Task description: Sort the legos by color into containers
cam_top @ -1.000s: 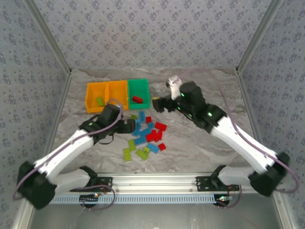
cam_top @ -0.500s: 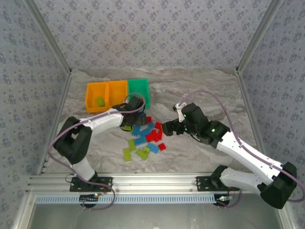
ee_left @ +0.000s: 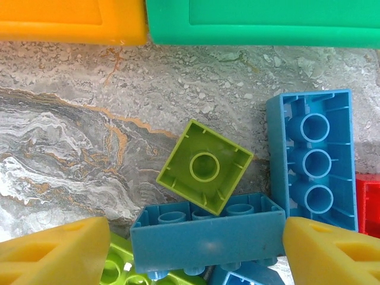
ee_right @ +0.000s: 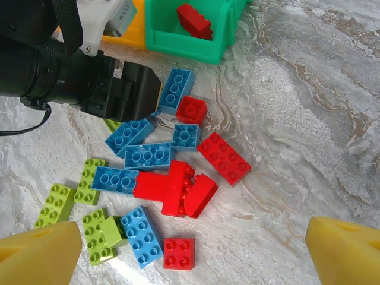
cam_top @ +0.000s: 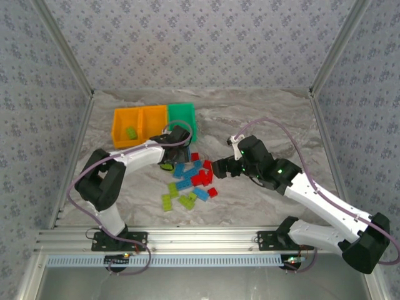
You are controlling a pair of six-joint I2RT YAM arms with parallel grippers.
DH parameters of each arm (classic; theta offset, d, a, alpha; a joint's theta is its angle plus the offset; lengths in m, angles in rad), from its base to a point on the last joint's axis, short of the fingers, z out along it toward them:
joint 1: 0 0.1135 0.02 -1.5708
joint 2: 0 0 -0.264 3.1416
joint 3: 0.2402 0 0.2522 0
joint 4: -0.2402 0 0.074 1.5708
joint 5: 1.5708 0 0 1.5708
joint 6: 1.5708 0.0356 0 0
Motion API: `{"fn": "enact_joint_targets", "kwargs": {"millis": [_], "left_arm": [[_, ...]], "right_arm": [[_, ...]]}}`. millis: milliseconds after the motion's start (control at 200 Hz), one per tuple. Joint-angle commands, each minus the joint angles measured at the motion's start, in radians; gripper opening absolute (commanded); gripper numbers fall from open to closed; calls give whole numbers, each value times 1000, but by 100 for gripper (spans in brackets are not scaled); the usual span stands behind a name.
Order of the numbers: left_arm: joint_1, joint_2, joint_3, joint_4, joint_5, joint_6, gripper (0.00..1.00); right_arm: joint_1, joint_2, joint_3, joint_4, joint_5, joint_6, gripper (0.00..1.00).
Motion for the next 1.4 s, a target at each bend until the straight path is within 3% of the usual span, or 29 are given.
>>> {"fn": "enact_joint_targets", "kwargs": {"millis": [0, 410, 645, 919, 1019, 1124, 1249, 1394], "left_arm": [[7, 12, -30, 2, 35, 8, 76], [44, 5, -72, 69, 97, 27, 77], [45, -7, -79, 88, 91, 41, 61], [45, -86, -92, 95, 77, 66, 26], [46, -172, -107, 91, 43, 71, 19], [51, -277, -107, 79, -49, 94, 18], [129, -296, -31, 71, -86, 132, 18], [272, -145, 124, 92, -68, 178, 18]], "right_arm": [[9, 9, 17, -7, 16, 22, 99], [36, 32, 33, -17, 37, 13, 100], [42, 28, 20, -22, 56, 21, 100], [52, 28, 26, -17, 52, 23, 100], [67, 27, 35, -6, 19, 22, 100], [79, 17, 45, 27, -42, 27, 100], [83, 3, 42, 75, -49, 37, 100], [85, 11, 42, 72, -27, 53, 100]]}}
